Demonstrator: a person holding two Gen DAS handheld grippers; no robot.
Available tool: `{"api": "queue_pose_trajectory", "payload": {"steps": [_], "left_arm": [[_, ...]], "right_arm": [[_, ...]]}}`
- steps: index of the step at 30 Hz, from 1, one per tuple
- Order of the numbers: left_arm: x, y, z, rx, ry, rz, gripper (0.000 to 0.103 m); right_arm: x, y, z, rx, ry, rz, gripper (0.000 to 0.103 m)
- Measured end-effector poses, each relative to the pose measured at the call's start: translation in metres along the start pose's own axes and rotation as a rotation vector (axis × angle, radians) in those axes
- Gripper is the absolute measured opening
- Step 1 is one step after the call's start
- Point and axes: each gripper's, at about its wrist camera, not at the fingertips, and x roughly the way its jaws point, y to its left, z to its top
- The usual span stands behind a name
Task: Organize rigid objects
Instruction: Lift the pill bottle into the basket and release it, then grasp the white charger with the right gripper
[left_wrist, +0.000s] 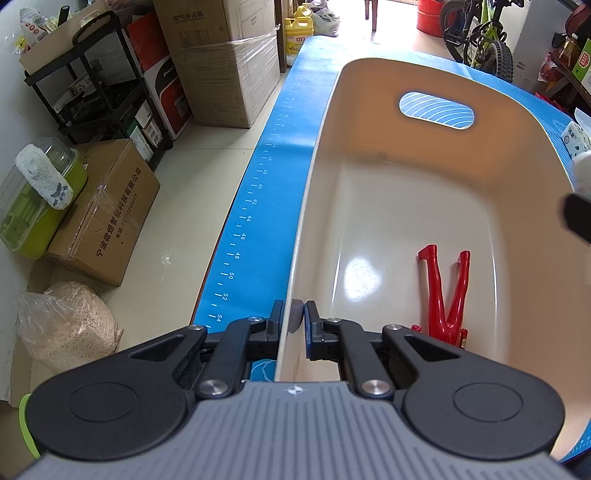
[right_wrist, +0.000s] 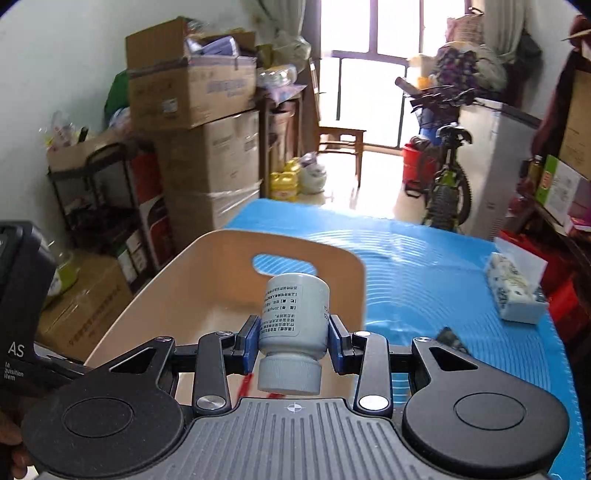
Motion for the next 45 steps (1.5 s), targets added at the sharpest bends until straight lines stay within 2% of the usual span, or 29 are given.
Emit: {"api": "queue_pose_trajectory", "payload": {"steps": [3,8,17,20,25,27,32,35,36,37,42,43,45], "left_arm": [[0.0,0.001,0.0,0.001,0.0,0.0,0.012],[0.0,0.001,0.0,-0.001,0.002,0.002,0.012],[-0.001,-0.001,0.001,0.009,0.002,0.006,0.012],[-0.001,-0.001,0.001,0.011,0.003,0.008,0.012],[-0.001,-0.002,0.001,0.013,0.003,0.011,0.012],[-0.001,-0.002,0.001,0.013,0.003,0.012,0.012],[-0.001,-0.002,0.001,0.013,0.003,0.012,0.012],[0.0,-0.002,0.001,0.014,0.003,0.012,0.012],[-0.001,-0.002,0.001,0.014,0.003,0.012,0.012],[0.0,-0.001,0.001,0.014,0.003,0.012,0.012],[-0.001,-0.002,0.001,0.014,0.003,0.013,0.013],[-0.001,-0.002,0.001,0.015,0.005,0.014,0.013],[0.0,-0.002,0.001,0.015,0.005,0.014,0.013]], "right_arm": [[0.014,0.015,-0.001,-0.038,0.039,0.018,0.045],[0.039,0.032,-0.009,-0.083,0.155,0.04,0.045],[0.07,0.031,-0.028,-0.072,0.366,0.05,0.045],[0.075,0.029,-0.032,-0.074,0.408,0.045,0.045],[0.076,0.03,-0.032,-0.068,0.426,0.053,0.045],[0.076,0.027,-0.03,-0.055,0.422,0.058,0.05],[0.063,0.018,-0.023,-0.014,0.375,0.082,0.052],[0.047,0.009,-0.016,-0.001,0.32,0.08,0.054],[0.041,0.006,-0.014,0.004,0.297,0.065,0.065],[0.034,0.002,-0.014,0.012,0.261,0.061,0.07],[0.004,-0.032,-0.011,0.124,0.146,0.07,0.071],[-0.001,-0.04,-0.012,0.153,0.132,0.077,0.074],[-0.007,-0.053,-0.012,0.176,0.106,0.046,0.075]]}}
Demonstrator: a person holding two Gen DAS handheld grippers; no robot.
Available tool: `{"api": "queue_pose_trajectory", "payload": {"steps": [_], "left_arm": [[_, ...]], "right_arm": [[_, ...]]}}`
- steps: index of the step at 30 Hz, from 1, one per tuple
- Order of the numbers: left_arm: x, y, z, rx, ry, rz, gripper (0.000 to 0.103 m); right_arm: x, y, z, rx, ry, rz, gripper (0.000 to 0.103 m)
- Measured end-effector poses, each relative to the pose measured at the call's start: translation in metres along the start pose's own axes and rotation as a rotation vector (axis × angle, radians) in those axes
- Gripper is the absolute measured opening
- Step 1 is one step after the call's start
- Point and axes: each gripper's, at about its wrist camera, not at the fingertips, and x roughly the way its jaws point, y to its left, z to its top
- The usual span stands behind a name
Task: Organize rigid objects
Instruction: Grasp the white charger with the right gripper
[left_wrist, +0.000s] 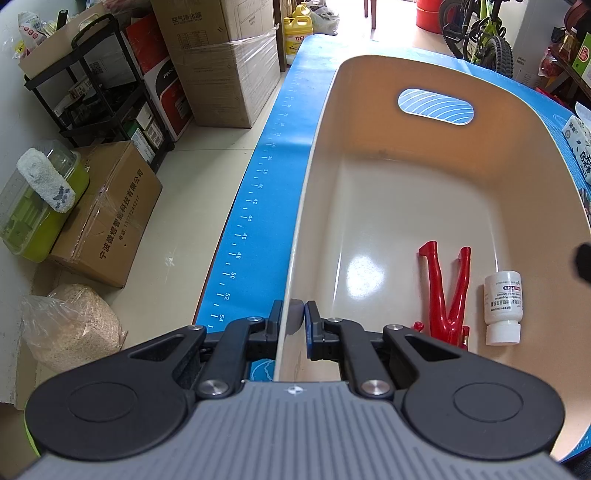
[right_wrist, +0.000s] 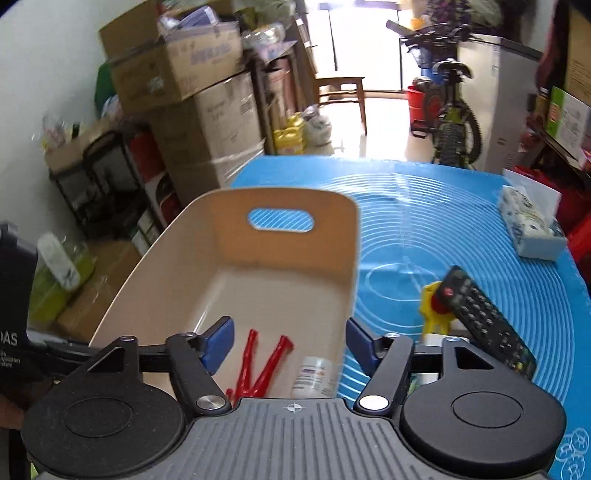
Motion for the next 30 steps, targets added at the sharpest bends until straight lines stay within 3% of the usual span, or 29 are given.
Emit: {"api": "queue_pose_trajectory", "payload": {"steps": [8,19,27,30], "left_arm": [[0.0,-0.001,0.001,-0.002,0.006,0.004,0.013],[-0.001,-0.003,0.0,0.002,0.008,0.005,0.013],[-0.001,-0.004,-0.001,-0.001,0.009,0.012,0.013],[-0.001,-0.004,-0.001,-0.002,0.009,0.014,0.013]], "right_arm": [[-0.011,-0.039,-0.008,-0.024,-0.053,-0.094,0.077],[0.017,-0.067,-0.024,-0.021,-0.013,-0.111,0.077],[0.047,-0.078,-0.028,-0.035,0.03,-0.21,0.076],[0.056,-0.089,-0.027,-0.002,0.052,-0.209,0.075]]}}
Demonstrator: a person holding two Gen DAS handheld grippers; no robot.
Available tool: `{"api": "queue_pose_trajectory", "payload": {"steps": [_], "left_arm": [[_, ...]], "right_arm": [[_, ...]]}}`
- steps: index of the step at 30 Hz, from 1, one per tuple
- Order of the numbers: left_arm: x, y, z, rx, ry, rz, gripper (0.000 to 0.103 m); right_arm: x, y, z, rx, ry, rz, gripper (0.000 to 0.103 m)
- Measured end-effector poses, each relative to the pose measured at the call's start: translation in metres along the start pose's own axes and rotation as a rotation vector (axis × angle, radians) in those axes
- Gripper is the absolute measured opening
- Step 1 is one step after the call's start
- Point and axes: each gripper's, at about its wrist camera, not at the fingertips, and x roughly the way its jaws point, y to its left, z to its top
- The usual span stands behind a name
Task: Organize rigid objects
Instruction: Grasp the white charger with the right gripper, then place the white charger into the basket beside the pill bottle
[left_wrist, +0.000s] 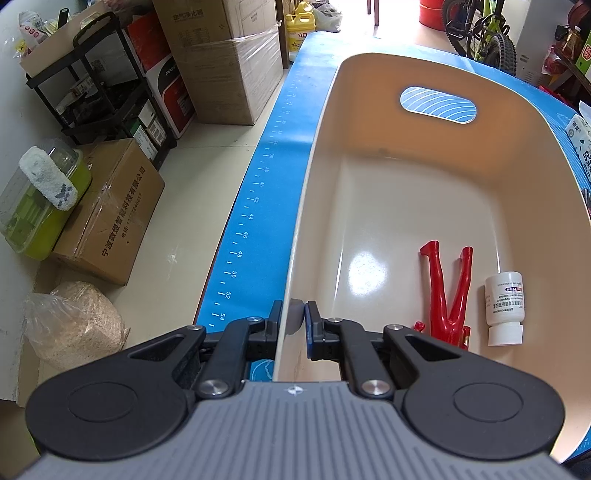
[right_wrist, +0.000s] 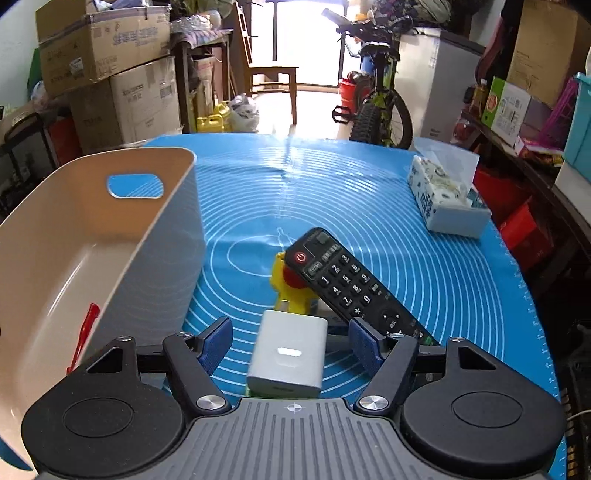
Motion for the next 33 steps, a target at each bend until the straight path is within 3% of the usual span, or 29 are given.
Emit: {"api": "queue_pose_trajectory", "payload": {"steps": [8,9,10,22,27,33], "left_arm": [[0.0,-0.005,0.004,0.0,0.006,0.025,0.014],[0.0,-0.006,0.004,0.0,0.007,0.027,0.014],[0.0,-0.006,0.004,-0.001,0.008,0.029,0.015],[-0.001,-0.006,0.005,0.0,0.008,0.03,0.015],[-0.001,-0.006,0.005,0.0,0.008,0.031,0.015],[-0.001,-0.006,0.005,0.001,0.008,0.031,0.015]], "right_arm": [[0.02,-0.006,-0.002,0.01,0.05,0.01,0.067],[0.022,-0.007,-0.002,0.014,0.056,0.019,0.062],[0.024,-0.008,-0.002,0.02,0.064,0.03,0.049],[0.006,-0.024,0.005,0.163,0.029,0.049,0.05],[-0.025,-0.018,0.018,0.17,-0.067,0.069,0.05],[-0.054,0.008,0.04,0.099,-0.179,0.152,0.05]]}}
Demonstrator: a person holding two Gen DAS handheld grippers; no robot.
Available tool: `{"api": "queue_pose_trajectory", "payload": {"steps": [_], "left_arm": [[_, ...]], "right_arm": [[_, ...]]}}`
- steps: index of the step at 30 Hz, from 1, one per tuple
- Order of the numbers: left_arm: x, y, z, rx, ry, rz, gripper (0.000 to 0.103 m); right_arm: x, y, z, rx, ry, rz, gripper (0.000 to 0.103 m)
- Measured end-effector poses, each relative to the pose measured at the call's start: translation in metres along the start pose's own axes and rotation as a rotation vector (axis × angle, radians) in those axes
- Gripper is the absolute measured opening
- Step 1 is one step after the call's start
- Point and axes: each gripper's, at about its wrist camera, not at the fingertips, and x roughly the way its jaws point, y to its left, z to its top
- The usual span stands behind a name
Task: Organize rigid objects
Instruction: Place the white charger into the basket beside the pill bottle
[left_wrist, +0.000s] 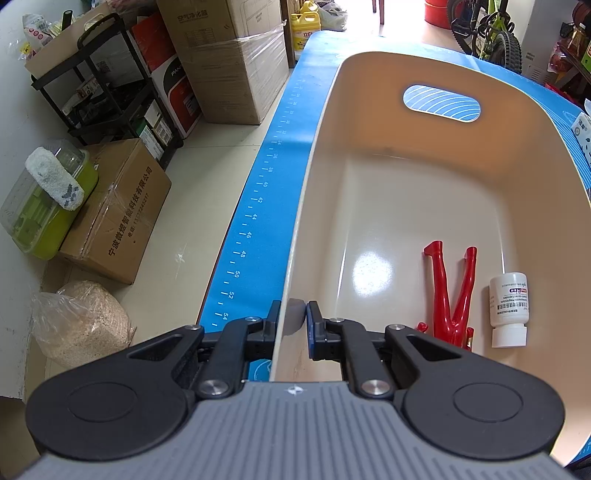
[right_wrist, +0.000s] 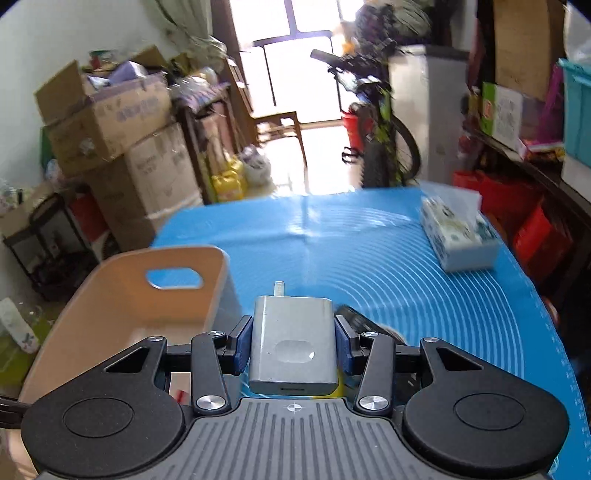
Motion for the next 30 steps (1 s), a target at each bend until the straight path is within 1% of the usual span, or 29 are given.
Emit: {"api": "queue_pose_trajectory", "payload": {"steps": [4,7,9,17,22,24,30], "left_arm": [[0.0,0.0,0.0,0.001,0.0,0.001,0.015],[0.0,0.0,0.0,0.001,-0.001,0.0,0.015],[0.0,-0.001,0.0,0.002,-0.001,0.001,0.015],[0.001,-0.001,0.0,0.003,-0.002,0.002,0.014],[0.002,-0.001,0.0,0.006,-0.001,0.006,0.015],[0.001,-0.002,0.0,0.007,-0.002,0.007,0.015],[0.001,-0.002,0.0,0.007,-0.001,0.008,0.015]], "right_arm": [[0.0,0.032,0.013,-0.067,-0.023,0.075,0.05],[0.002,0.058,0.016,-0.13,-0.014,0.117,0.05],[0.007,0.072,0.014,-0.165,0.007,0.132,0.05],[0.042,0.103,-0.014,-0.268,0.174,0.158,0.05],[0.057,0.12,-0.037,-0.349,0.286,0.16,0.05],[0.06,0.129,-0.044,-0.41,0.308,0.151,0.05],[0.069,0.14,-0.057,-0.471,0.407,0.146,0.05]]}}
